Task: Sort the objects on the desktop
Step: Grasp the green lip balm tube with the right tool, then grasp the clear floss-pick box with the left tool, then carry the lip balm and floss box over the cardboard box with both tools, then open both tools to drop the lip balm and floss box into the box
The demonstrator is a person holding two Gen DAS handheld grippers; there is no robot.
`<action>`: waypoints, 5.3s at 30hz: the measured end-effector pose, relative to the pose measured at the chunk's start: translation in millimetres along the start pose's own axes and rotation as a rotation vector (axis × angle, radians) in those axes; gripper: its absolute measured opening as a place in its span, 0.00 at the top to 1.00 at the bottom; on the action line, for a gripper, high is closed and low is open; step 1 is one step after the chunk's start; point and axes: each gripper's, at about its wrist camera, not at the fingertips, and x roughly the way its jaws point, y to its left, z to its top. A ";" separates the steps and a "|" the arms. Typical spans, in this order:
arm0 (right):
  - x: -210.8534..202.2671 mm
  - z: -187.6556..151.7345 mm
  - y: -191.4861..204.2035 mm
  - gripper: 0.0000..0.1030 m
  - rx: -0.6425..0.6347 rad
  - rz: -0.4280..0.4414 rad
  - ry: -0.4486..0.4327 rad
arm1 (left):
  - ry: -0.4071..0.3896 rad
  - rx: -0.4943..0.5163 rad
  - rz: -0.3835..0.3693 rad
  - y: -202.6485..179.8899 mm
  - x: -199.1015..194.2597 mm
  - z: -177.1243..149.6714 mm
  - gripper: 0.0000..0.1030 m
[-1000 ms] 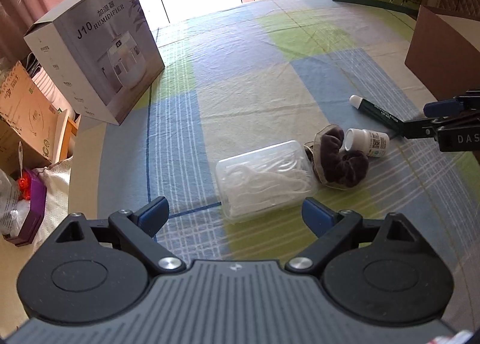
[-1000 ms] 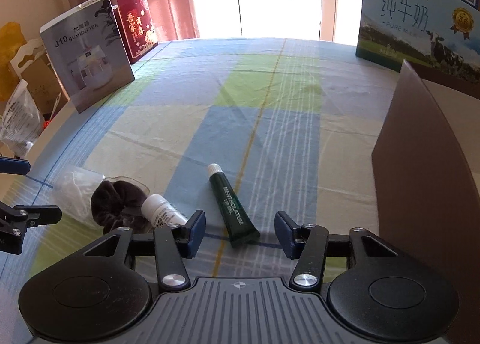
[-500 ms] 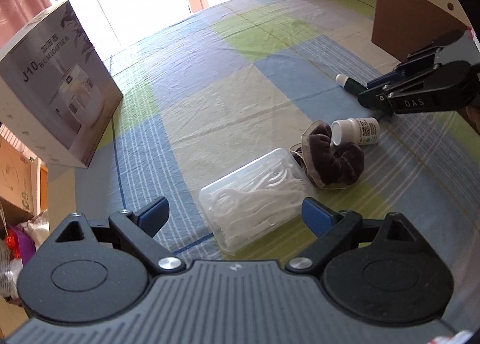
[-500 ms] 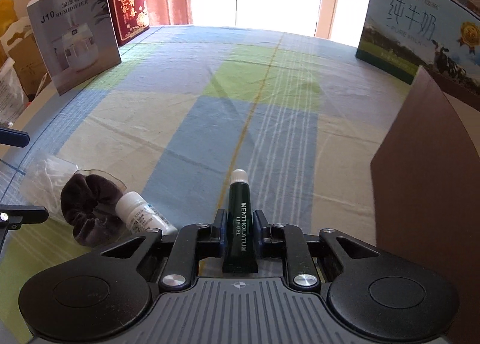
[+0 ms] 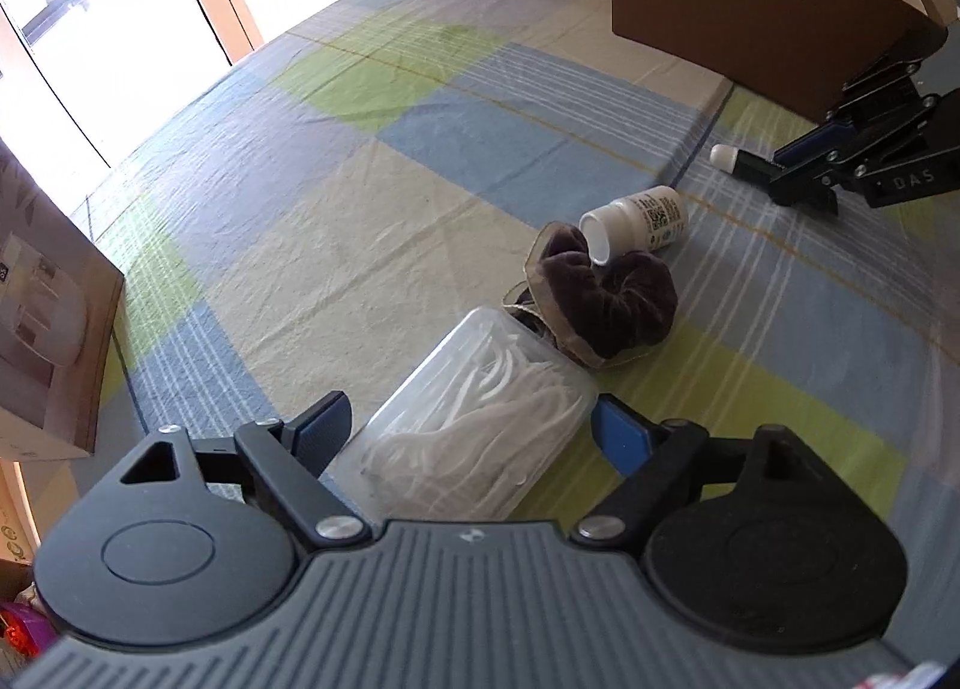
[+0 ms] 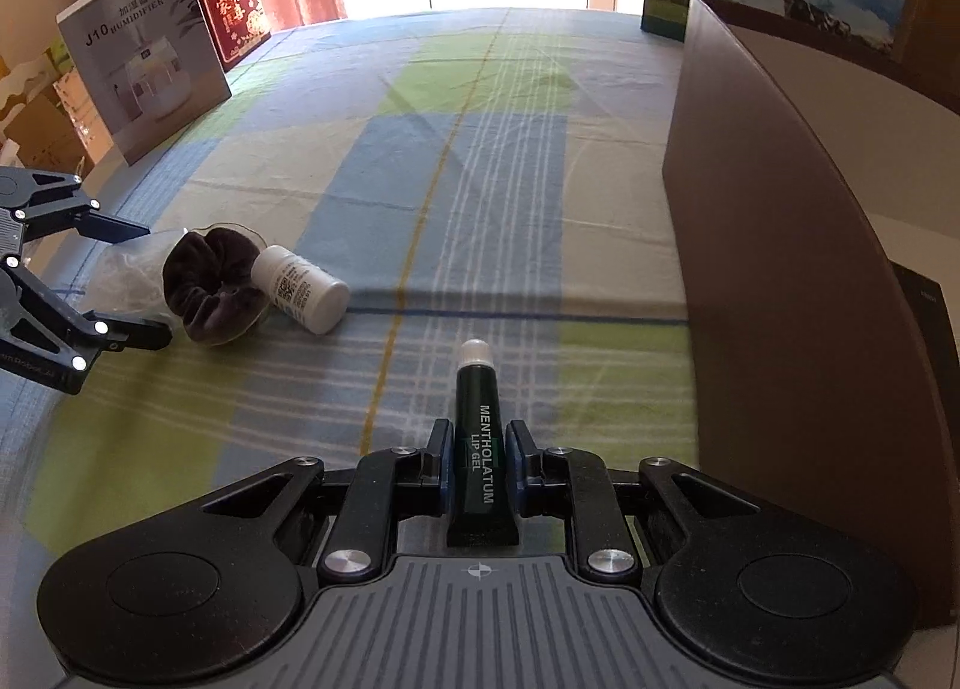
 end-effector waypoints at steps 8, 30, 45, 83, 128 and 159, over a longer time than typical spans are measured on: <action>-8.0 -9.8 -3.1 0.85 0.007 0.020 0.002 | 0.059 -0.169 -0.014 -2.1 -10.9 -6.7 0.44; -0.8 -17.9 17.3 0.87 -0.149 0.016 -0.058 | 0.142 -0.609 0.160 -24.1 -17.5 -11.2 0.49; -33.7 -55.2 19.8 0.87 -0.112 0.116 0.024 | 0.203 -0.631 0.132 -81.4 -41.6 -15.8 0.49; -192.0 -59.8 -97.5 0.87 0.063 0.210 -0.175 | -0.042 -0.471 0.036 -203.6 -127.7 111.7 0.49; -132.1 59.8 -311.5 0.87 0.107 0.039 -0.127 | -0.066 -0.374 -0.086 -244.7 15.3 351.6 0.49; -68.1 73.7 -331.6 0.87 0.128 0.066 -0.001 | 0.036 -0.552 -0.135 -216.3 99.9 367.4 0.50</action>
